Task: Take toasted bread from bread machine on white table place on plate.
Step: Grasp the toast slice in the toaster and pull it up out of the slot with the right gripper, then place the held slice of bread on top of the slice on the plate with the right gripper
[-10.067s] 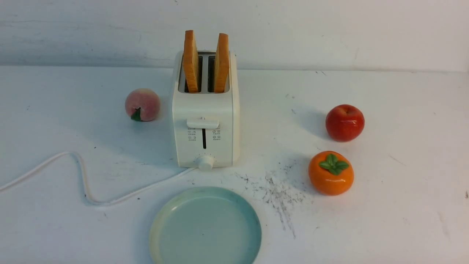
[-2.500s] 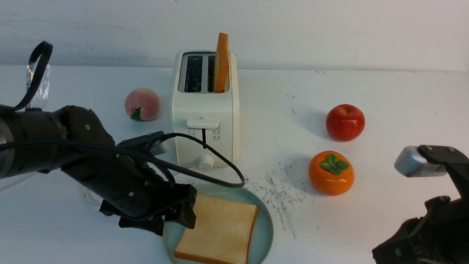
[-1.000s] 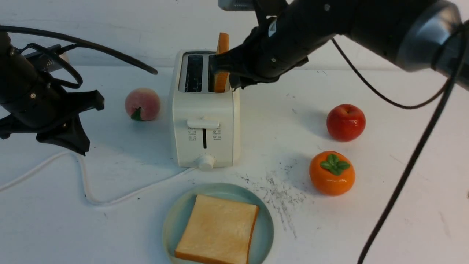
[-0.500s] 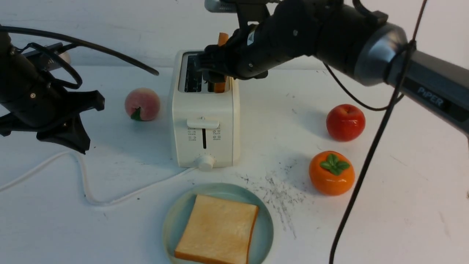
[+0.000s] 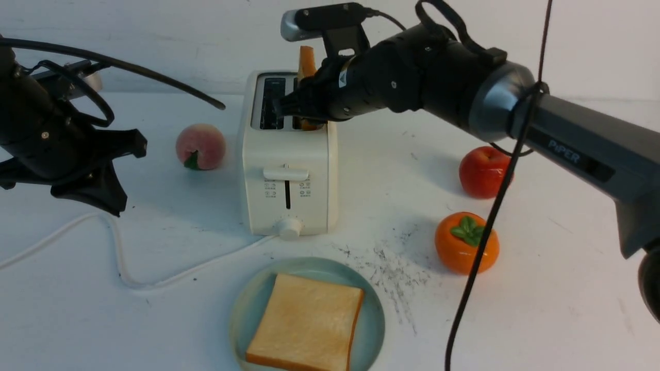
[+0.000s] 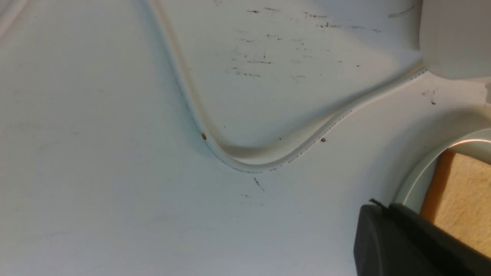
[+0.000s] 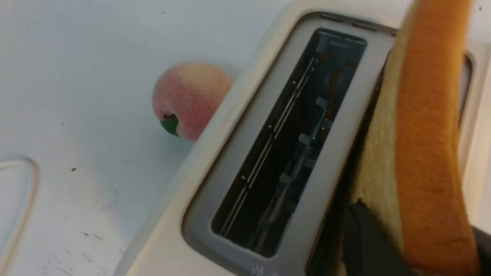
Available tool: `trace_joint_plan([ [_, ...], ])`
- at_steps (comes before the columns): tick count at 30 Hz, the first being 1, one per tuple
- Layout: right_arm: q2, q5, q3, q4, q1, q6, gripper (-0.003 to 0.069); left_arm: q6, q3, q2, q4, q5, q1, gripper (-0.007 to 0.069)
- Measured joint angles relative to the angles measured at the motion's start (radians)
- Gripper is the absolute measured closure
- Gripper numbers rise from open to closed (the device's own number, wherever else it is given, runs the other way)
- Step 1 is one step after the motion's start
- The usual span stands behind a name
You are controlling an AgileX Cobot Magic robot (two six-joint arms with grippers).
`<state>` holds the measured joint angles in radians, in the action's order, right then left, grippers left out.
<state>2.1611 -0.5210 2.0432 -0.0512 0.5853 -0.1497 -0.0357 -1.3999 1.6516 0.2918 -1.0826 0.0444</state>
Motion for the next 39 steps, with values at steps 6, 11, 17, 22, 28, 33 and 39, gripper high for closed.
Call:
trace_joint_plan([
  [6,-0.079,-0.066,-0.002,-0.019,0.001,0.035,0.0538,0.001,0.000,0.000,0.000,-0.004,0.000,0.0638],
  [11,-0.253,-0.200,0.000,-0.093,0.001,0.047,0.0538,0.002,0.000,0.000,-0.001,-0.003,0.000,0.0637],
  [17,-0.430,-0.431,0.006,-0.216,0.001,0.050,0.0538,0.002,0.000,0.000,-0.002,-0.003,0.000,0.0634],
  [22,-0.550,-0.665,-0.055,-0.254,-0.031,0.051,0.0538,0.003,0.000,0.000,-0.002,-0.003,0.000,0.0629],
  [28,-0.704,-0.626,-0.441,-0.105,-0.106,0.039,0.0538,0.003,0.000,0.000,-0.002,-0.003,0.000,0.0629],
  [33,-0.753,-0.448,-0.793,0.256,-0.111,0.200,0.0538,0.003,0.000,0.000,-0.002,-0.003,0.000,0.0629],
  [39,-0.684,-0.368,-0.962,0.740,-0.111,0.590,0.0538,0.003,0.000,0.001,-0.001,-0.003,0.000,0.0627],
])
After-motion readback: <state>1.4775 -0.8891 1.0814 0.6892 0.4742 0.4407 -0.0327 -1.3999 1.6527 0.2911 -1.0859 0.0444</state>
